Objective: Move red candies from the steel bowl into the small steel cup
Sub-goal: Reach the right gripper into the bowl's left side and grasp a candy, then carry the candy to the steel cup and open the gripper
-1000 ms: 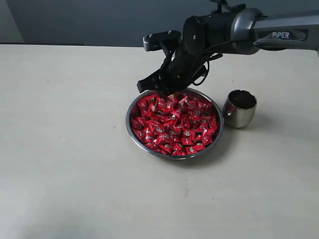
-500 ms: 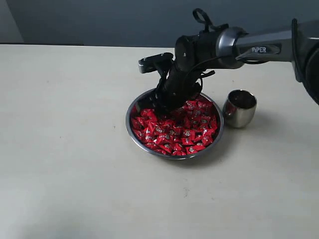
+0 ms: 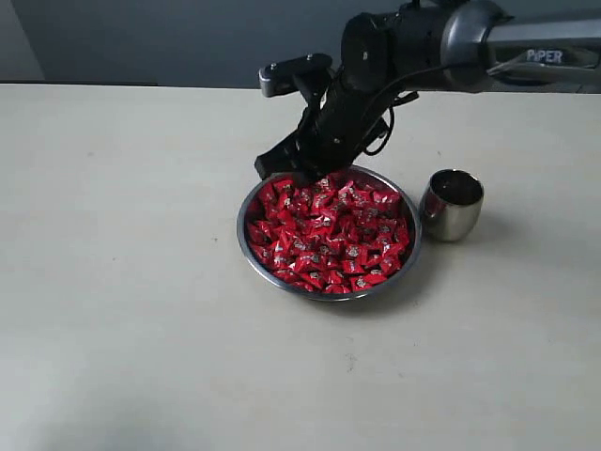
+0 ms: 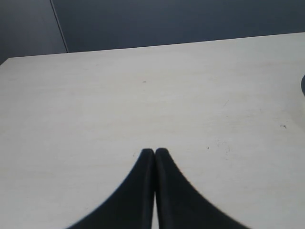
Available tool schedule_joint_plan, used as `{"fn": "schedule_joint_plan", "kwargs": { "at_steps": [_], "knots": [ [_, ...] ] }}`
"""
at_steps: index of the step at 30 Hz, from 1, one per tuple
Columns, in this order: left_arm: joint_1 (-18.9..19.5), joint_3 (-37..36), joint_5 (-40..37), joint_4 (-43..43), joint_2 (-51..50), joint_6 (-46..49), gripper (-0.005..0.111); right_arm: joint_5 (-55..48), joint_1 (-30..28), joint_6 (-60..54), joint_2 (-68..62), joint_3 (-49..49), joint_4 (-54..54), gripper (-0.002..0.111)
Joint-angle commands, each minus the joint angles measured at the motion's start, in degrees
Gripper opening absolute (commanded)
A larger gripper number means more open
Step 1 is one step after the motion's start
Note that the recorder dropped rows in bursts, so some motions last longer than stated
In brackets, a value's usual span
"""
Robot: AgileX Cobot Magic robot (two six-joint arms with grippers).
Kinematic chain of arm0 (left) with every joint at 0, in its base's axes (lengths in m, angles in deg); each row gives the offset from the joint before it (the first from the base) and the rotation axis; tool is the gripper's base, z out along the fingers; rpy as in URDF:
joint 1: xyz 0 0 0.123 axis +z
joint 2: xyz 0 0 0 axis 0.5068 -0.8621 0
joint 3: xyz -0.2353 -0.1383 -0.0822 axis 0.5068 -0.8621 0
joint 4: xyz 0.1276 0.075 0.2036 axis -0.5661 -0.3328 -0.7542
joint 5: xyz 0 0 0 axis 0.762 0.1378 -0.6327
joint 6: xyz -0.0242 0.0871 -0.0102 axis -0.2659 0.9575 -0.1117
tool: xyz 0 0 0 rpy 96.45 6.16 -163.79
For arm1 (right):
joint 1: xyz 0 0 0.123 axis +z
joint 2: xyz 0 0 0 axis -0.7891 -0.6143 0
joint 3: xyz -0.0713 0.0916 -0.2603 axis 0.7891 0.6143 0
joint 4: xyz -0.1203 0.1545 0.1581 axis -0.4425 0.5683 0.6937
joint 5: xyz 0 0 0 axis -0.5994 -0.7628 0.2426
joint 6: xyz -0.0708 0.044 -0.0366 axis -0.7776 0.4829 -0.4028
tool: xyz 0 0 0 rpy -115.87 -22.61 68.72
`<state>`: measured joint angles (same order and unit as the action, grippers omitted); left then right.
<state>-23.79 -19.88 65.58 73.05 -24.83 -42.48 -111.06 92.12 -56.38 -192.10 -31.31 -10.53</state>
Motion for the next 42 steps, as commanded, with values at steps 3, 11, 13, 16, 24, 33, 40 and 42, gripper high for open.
{"fn": "schedule_joint_plan", "kwargs": {
  "at_steps": [3, 11, 13, 16, 24, 33, 40, 42],
  "knots": [
    [-0.5, 0.5, 0.3, -0.1, 0.3, -0.1, 0.000, -4.6, -0.3, 6.3, 6.0, 0.3, -10.8, 0.000],
    [-0.5, 0.5, 0.3, -0.1, 0.3, -0.1, 0.000, -4.1, -7.0, 9.7, 14.1, 8.5, -13.0, 0.000],
    [-0.5, 0.5, 0.3, -0.1, 0.3, -0.1, 0.000, -2.4, -9.0, 9.8, 16.1, 11.4, -13.0, 0.000],
    [-0.5, 0.5, 0.3, -0.1, 0.3, -0.1, 0.000, 0.5, -12.5, 9.8, 19.1, 16.6, -13.0, 0.000],
    [-0.5, 0.5, 0.3, -0.1, 0.3, -0.1, 0.000, 11.2, -18.8, 9.6, 22.0, 26.5, -7.5, 0.000],
    [-0.5, 0.5, 0.3, -0.1, 0.3, -0.1, 0.000, 15.3, -18.8, 8.7, 17.7, 28.0, -7.3, 0.000],
    [-0.5, 0.5, 0.3, -0.1, 0.3, -0.1, 0.000, 15.8, -18.8, 8.7, 17.3, 28.0, -7.4, 0.001],
    [-0.5, 0.5, 0.3, -0.1, 0.3, -0.1, 0.000, 15.8, -18.8, 8.7, 17.3, 28.0, -7.5, 0.001]
  ]
}}
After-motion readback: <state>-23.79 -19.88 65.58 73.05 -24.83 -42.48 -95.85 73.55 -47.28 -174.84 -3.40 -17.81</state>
